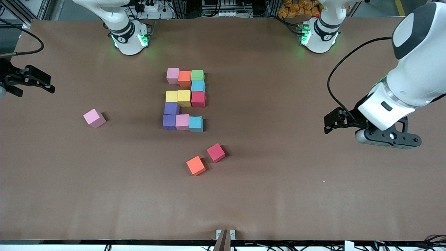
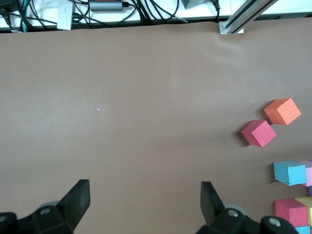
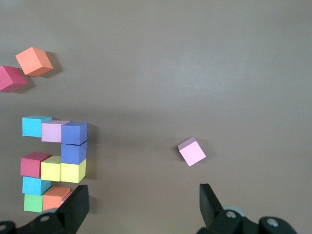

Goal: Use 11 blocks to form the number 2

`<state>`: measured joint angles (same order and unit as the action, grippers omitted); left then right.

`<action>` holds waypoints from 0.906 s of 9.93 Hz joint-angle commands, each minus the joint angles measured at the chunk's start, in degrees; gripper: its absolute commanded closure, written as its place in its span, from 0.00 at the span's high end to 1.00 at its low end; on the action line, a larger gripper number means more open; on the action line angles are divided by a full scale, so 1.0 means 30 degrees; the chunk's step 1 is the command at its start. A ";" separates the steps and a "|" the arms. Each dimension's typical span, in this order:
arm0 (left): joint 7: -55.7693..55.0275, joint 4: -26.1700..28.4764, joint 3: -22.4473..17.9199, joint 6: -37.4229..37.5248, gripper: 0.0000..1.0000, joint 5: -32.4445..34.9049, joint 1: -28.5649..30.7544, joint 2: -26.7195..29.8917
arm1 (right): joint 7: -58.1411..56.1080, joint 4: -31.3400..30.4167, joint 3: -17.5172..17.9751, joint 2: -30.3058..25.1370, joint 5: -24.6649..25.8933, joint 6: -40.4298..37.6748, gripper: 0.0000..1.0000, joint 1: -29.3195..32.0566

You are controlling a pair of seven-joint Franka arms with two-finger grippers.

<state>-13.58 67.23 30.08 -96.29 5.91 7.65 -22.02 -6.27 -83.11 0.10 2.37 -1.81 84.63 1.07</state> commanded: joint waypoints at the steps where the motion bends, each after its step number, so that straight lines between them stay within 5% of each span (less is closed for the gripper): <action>1: 0.0189 0.0645 0.0314 0.1413 1.00 -0.0501 0.1168 0.1129 | -0.0312 0.0487 0.0085 0.0090 -0.0098 -0.0377 1.00 0.0199; 9: 0.0276 0.0733 0.0286 0.4178 1.00 -0.0474 0.2809 0.1600 | -0.0312 0.0458 0.0114 0.0090 -0.0069 -0.0378 1.00 0.0169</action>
<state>-13.42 67.62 30.33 -84.42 5.23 14.24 -19.05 -6.32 -82.94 0.10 2.36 -1.81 84.50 1.07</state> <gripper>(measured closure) 0.000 0.000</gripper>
